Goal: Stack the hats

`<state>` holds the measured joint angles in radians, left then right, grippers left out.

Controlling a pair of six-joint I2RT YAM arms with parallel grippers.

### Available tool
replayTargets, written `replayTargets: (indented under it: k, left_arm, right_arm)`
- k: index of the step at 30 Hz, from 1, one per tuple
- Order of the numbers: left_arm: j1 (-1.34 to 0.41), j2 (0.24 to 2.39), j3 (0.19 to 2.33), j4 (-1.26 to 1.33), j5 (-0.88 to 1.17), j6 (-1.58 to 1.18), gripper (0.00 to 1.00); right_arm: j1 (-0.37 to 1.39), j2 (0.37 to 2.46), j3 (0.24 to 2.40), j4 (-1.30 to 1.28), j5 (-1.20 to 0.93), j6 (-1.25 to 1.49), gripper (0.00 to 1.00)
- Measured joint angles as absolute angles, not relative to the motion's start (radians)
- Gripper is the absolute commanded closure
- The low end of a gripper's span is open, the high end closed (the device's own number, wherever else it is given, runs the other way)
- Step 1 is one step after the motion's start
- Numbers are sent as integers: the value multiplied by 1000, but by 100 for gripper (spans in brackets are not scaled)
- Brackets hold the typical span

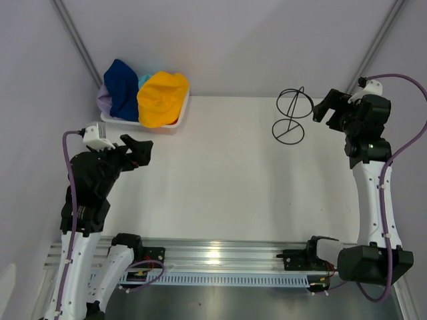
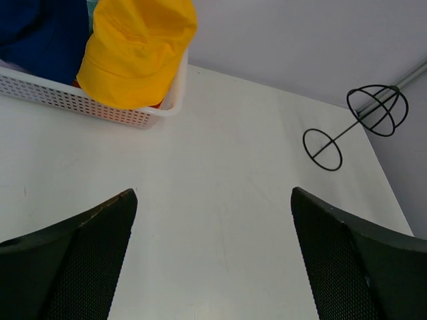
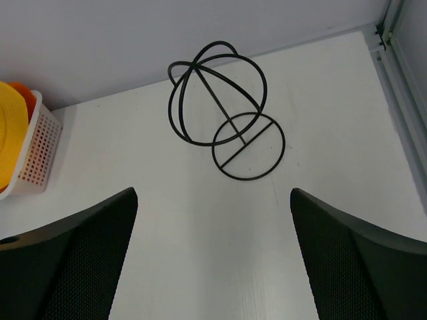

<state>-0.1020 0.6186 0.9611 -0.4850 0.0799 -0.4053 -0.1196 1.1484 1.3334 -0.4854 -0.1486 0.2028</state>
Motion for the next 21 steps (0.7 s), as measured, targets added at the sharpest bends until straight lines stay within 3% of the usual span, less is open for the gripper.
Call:
replayTargets:
  k: [8,15,21]
  left_arm:
    - [-102,604,929,-554,117,-418,1]
    - [-102,582,891,-570,132,-418,0]
    - [-102,637,876,-559,140,-417,1]
  right_arm:
    - [-119,1359,1339,-300,-166,234,0]
    - [-119,1635,1559,-303,-104,154,0]
    - [-109,1720,1630,-282,-75,61,0]
